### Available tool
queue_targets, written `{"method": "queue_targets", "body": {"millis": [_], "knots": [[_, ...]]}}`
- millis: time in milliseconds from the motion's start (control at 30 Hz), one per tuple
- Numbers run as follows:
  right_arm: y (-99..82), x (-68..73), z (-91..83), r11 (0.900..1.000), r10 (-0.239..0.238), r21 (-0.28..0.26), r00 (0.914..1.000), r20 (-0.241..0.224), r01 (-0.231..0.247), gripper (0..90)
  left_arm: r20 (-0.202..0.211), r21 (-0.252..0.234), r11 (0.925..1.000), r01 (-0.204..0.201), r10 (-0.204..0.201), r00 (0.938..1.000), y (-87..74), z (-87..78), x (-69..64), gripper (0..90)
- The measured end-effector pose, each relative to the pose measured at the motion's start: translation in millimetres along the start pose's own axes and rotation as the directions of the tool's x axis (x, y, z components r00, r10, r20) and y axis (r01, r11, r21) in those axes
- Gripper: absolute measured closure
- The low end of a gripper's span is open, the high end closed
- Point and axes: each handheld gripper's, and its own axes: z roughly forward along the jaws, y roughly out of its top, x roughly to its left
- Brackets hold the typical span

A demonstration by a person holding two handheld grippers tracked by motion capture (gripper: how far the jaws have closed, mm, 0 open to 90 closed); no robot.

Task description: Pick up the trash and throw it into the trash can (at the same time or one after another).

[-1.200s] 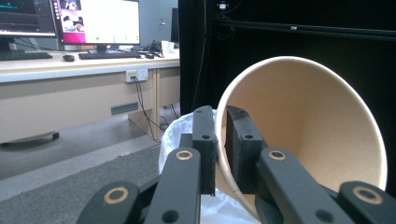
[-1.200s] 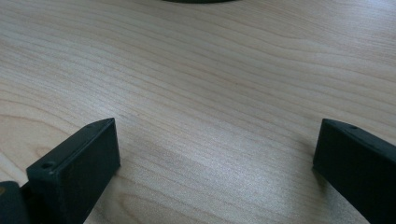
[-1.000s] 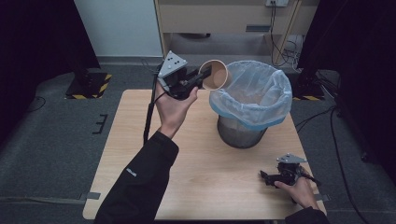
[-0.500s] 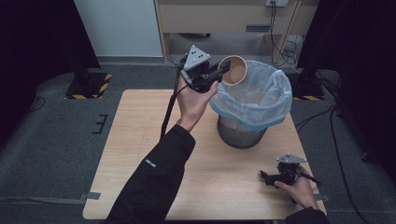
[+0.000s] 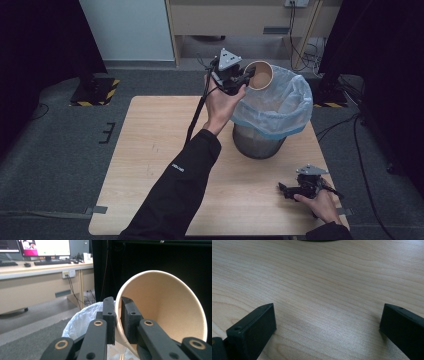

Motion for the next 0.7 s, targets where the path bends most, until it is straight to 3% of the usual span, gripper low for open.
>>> {"method": "queue_targets", "body": {"millis": [133, 267, 433, 467, 500, 600, 700], "knots": [[0.0, 0.0, 0.0, 1.0000, 0.000, 0.000, 1.0000, 0.000, 0.000, 0.7, 0.017, 0.007, 1.0000, 0.001, -0.001, 0.9999, -6.4, 5.9, 3.6, 64.1], [0.0, 0.1, 0.2, 1.0000, 0.002, -0.003, 1.0000, 0.001, -0.002, 0.7, 0.046, -0.007, 0.9999, 0.013, -0.013, 0.9989, -11.9, -4.4, 7.4, 53.9], [-0.1, 0.2, 0.2, 1.0000, 0.002, -0.003, 1.0000, 0.001, -0.002, 0.7, 0.022, -0.002, 0.9999, -0.014, 0.014, 0.9997, -18.3, -26.8, 13.3, 37.6], [0.0, 0.2, 0.2, 1.0000, 0.002, -0.003, 1.0000, 0.001, -0.002, 0.7, 0.018, 0.006, 0.9998, -0.019, 0.018, 0.9997, -23.3, -40.6, 17.6, 35.8], [0.0, 0.2, 0.2, 1.0000, 0.002, -0.003, 1.0000, 0.001, -0.002, 0.7, 0.018, 0.006, 0.9998, -0.019, 0.018, 0.9997, -23.3, -40.6, 17.6, 34.1], [-0.1, 0.1, 0.2, 1.0000, 0.000, -0.002, 1.0000, 0.000, 0.000, 0.7, -0.003, 0.044, 0.9990, 0.004, -0.003, 1.0000, -39.5, -69.3, 27.3, 26.7], [-0.1, 0.3, 0.0, 1.0000, 0.003, 0.000, 1.0000, 0.000, -0.003, 0.7, -0.011, 0.063, 0.9980, 0.009, -0.008, 0.9999, -49.9, -80.2, 30.5, 23.8]]}}
